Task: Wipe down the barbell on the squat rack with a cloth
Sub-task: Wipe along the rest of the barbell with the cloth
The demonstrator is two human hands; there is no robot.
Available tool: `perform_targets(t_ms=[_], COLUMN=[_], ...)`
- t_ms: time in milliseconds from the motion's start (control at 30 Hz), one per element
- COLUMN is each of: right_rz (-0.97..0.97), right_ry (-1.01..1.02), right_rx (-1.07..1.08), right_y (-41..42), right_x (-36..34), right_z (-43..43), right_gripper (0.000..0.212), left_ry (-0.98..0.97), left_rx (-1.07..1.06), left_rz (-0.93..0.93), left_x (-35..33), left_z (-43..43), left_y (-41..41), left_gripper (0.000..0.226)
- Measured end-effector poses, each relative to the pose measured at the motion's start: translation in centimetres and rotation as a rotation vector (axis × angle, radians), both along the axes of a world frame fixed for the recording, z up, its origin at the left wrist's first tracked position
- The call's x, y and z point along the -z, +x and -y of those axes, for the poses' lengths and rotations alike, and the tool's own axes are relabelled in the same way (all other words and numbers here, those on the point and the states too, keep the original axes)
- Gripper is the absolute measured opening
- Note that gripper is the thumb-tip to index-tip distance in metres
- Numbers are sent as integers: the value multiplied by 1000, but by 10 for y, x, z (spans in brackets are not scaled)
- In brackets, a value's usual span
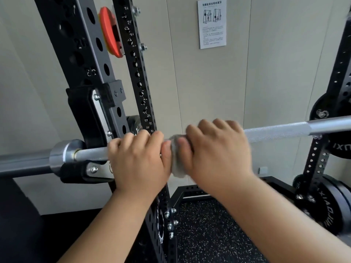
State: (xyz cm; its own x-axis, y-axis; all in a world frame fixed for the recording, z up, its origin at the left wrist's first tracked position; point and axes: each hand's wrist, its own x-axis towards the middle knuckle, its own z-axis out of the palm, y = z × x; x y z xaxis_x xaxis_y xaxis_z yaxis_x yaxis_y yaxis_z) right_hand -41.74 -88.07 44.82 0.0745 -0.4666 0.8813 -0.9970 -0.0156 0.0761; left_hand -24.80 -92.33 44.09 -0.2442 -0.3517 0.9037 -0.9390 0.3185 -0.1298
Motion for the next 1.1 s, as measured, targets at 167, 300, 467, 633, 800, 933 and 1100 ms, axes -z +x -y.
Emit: perform_targets(t_ms=[167,300,467,633,800,933,1100], right_rz=[-103,17,118,-70,120,160,46], right_ry=[-2,-43,-87,-66,-92,-120,-80], right_rx=[-87,69,145,-16,168,119,36], right_y=[-30,-68,-36,-29,-87,-55,-46], right_x=[-3,2,4,6,-1,6,14], right_z=[8,-14,-11,-3,-18,-15,-14], right_gripper=[58,57,44,40,38,33,51], left_ry=[70,330,369,161,243,539,489], left_rx=[76,-10,-1,147,45,17,51], left_rz=[79,92,63,61,76,41,60], left_x=[-19,-42,-48,-18,-32,-54,-54], left_z=[5,-2,-7,-15,-11,-7,-9], left_y=[3,1,-10,-22,-26,-33,-31], left_gripper=[50,58,52,37,48,48,50])
